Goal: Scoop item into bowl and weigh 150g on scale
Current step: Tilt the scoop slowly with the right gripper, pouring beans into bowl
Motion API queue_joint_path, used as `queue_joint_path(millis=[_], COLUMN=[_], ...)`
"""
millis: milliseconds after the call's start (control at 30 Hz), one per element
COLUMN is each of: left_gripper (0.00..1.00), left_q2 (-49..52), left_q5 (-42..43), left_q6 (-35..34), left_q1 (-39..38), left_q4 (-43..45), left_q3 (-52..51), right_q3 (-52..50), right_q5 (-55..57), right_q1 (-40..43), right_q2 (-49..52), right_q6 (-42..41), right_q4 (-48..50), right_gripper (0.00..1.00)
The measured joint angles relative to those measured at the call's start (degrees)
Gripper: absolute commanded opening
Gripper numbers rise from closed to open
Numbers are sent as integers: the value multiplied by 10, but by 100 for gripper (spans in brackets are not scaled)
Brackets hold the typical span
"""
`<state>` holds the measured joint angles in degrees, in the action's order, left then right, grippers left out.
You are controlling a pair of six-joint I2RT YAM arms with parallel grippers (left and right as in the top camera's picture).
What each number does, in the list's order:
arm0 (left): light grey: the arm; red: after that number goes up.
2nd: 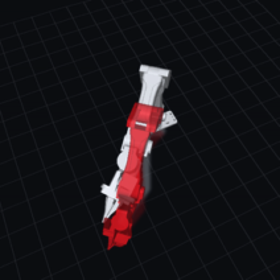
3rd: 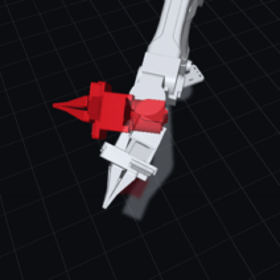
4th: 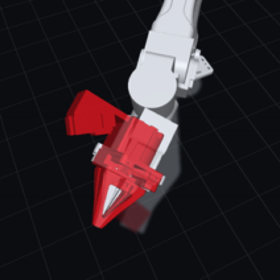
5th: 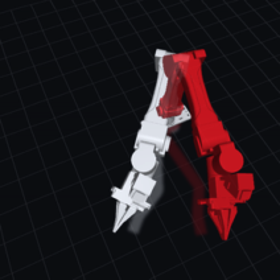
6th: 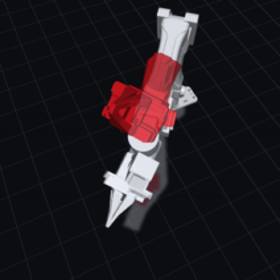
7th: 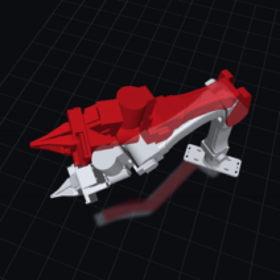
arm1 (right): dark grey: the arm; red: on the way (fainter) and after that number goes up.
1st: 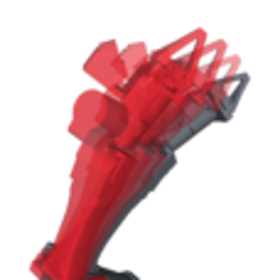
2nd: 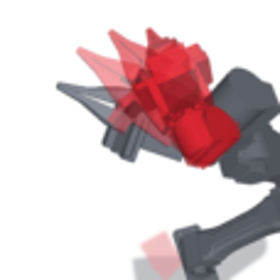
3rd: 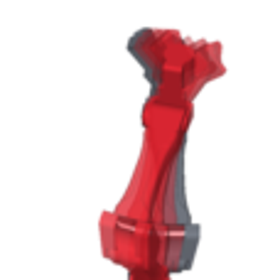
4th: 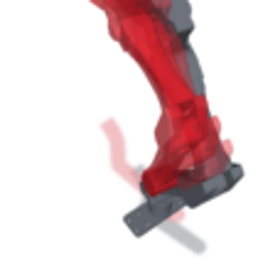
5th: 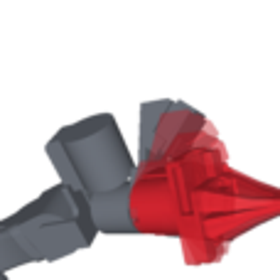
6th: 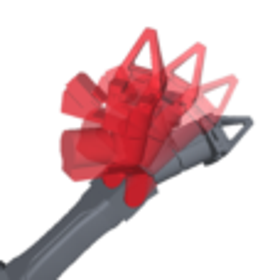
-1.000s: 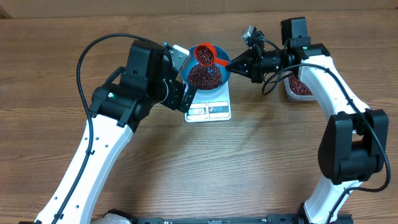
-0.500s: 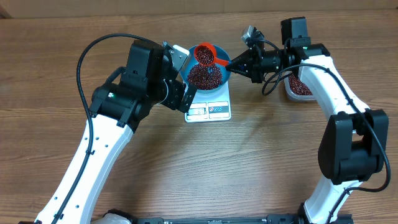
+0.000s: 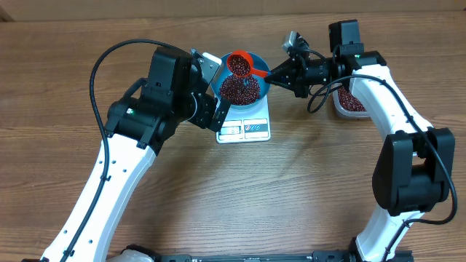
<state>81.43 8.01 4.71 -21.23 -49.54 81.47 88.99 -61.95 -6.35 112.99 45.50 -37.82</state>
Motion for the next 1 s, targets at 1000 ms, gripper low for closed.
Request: queue_joint_path(millis=[1000], left_gripper=[100], left_q2=[0], left_q5=[0], left_q6=[0], left_q1=[0], left_q4=[0], left_q3=[0], right_q3=[0], right_q5=[24], right_q1=[0], right_q2=[0], right_q6=[11], right_q4=[24], right_gripper=[4])
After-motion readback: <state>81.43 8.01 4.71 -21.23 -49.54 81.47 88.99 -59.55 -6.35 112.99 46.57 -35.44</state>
